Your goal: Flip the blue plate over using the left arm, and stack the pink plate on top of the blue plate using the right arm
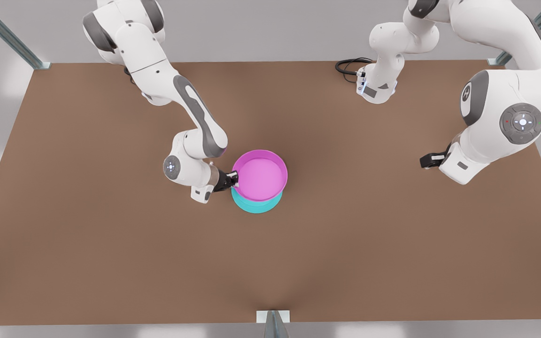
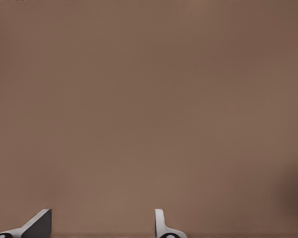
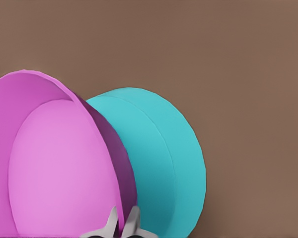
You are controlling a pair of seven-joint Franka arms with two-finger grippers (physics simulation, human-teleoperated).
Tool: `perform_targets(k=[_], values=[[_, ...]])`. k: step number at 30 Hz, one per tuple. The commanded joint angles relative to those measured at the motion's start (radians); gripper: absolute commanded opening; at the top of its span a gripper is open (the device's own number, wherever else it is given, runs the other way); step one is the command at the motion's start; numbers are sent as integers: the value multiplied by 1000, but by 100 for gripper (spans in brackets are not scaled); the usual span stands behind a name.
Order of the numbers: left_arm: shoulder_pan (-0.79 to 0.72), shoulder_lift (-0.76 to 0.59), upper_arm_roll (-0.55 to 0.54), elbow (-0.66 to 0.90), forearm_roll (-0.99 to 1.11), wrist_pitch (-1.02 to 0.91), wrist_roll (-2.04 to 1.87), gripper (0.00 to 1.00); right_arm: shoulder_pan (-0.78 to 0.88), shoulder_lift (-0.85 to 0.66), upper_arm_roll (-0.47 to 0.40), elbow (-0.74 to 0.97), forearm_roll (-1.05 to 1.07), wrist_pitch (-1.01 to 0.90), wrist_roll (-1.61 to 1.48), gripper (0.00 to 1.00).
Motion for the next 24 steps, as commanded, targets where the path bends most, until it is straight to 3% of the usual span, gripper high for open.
perform_targets(k=[1,2,3,4,9,12,13,14,17,19,21,24], values=[[0,0,0,0,0,0,0,100,0,2,0,0,-8,0,6,46],[0,0,0,0,0,0,0,100,0,0,0,0,-8,-1,6,74],[0,0,0,0,0,0,0,100,0,-1,-2,-2,-8,-1,6,85],[0,0,0,0,0,0,0,100,0,-1,-2,-2,-8,-1,6,88],[0,0,0,0,0,-2,0,100,-8,-38,-2,-2,-8,-19,6,88],[0,-2,0,0,0,-2,-2,100,-63,-167,-8,-8,-13,-134,42,93],[0,-2,-2,2,-1,0,0,100,-95,-221,-21,-26,-23,-161,42,100],[0,1,-2,3,-4,3,0,100,-116,-251,-67,-37,-69,-213,42,100],[2,3,-2,8,-18,9,2,100,-346,-357,-74,38,-575,-363,44,100],[2,1,0,14,-37,9,3,100,-474,-363,-75,199,-704,-618,110,100],[2,4,0,26,-40,9,3,100,-498,-363,-78,314,-892,-708,345,100],[2,5,0,26,-49,9,3,100,-506,-357,-68,331,-872,-698,346,100]])
